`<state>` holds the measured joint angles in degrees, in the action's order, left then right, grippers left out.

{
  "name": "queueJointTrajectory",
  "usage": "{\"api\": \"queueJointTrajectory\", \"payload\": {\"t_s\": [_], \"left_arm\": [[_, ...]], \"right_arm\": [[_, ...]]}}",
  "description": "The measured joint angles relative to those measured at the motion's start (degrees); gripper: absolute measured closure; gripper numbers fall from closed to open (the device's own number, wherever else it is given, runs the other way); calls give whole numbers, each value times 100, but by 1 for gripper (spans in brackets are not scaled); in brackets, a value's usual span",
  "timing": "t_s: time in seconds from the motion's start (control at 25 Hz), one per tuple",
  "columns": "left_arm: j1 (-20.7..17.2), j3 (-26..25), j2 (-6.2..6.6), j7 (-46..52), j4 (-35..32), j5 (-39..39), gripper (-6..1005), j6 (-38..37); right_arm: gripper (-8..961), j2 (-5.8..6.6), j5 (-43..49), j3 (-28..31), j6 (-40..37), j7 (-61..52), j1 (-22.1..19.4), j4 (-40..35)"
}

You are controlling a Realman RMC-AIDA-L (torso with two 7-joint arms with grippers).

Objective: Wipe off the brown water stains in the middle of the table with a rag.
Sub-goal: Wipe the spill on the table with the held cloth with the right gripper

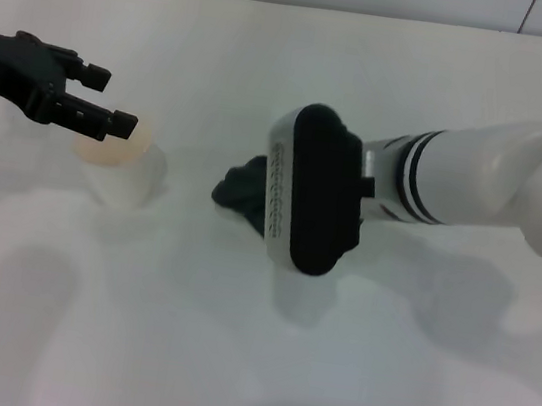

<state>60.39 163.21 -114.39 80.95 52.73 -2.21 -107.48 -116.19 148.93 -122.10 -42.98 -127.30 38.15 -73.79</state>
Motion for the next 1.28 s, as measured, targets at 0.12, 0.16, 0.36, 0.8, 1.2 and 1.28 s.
{"api": "queueJointTrajectory", "payload": {"t_s": [0.12,0.16,0.36,0.8,1.2,1.28], "left_arm": [[-1,0,-4,0,0,21,115,0],[2,0,-6,0,0,21,115,0],[19,0,-11,-3,0,38,116,0],[22,0,5,0,0,39,115,0],[-10,0,31,0,0,37,116,3],[-12,0,32,0,0,36,116,4]], "right_arm": [[849,0,86,65,282,-1,63,334],[849,0,127,88,308,-3,74,407],[850,0,285,284,329,-9,67,598],[850,10,458,573,-75,-5,-125,433],[851,7,603,-408,-644,55,-508,-675],[851,5,724,-594,-645,59,-571,-794]]}}
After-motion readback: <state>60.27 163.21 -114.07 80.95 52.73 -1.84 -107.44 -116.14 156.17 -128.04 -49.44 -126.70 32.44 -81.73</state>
